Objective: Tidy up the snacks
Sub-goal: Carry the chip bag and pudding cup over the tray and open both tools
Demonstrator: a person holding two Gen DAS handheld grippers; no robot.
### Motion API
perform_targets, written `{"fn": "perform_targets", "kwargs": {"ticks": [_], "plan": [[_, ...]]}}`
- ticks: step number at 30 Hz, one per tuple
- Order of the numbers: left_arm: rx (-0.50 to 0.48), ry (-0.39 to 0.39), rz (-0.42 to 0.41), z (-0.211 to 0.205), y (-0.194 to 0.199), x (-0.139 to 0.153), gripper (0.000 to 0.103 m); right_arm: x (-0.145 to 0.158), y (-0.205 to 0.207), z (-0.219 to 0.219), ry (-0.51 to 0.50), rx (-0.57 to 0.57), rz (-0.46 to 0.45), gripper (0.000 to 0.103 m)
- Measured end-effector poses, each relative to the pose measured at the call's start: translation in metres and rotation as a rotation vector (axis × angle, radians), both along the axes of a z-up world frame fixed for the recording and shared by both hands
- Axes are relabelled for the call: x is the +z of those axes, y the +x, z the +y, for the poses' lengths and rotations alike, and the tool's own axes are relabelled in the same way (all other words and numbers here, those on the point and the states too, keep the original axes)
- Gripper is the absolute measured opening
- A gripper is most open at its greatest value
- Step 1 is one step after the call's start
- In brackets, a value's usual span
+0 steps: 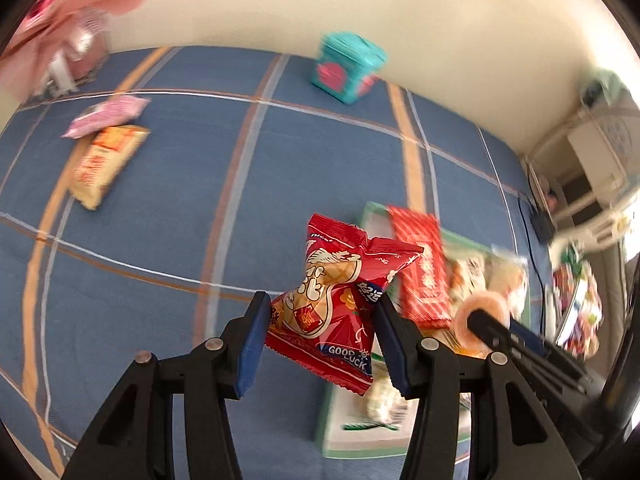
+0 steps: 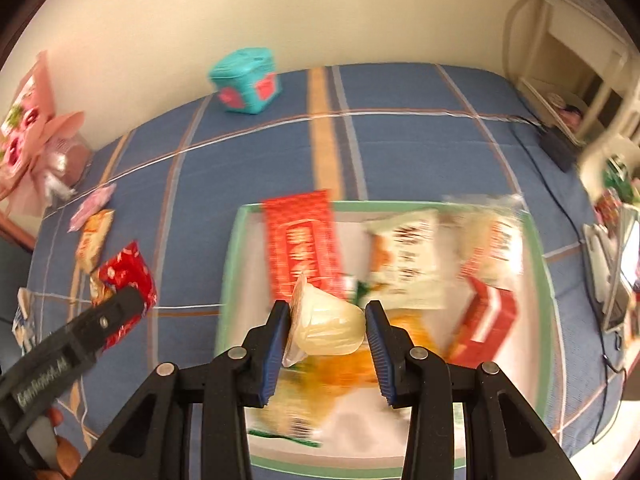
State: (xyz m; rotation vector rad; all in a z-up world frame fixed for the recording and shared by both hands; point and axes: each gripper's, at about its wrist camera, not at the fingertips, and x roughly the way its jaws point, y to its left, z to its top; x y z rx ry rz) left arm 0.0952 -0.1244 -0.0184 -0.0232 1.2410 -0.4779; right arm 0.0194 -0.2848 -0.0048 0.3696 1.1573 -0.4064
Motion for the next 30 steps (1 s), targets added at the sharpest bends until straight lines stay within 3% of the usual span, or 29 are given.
{"fn": "perform_targets", "kwargs": {"ticks": [11,19,22,30], "plan": [[-0.136,0.055,0.049,-0.059,-0.029,-0.025,0.054,-0.021,-0.023,-0.052,0.033,-0.095,0.047,0.042],[-0.107,0.033,0.1,-0.054,-0.028,-0.032,0.056,-0.021,-0.026,-0.054,0.044,-0.106,0.048,0.043],[-0.093,0.038,0.114,-0.051,-0.024,-0.035,0.061,-0.02,-0.027,-0.055,0.049,-0.113,0.044,0.051],[-0.069,-0.006,0.128,-0.035,-0.018,-0.029,0.065,-0.012,-0.024,-0.048,0.038,-0.099,0.037,0.051]]}}
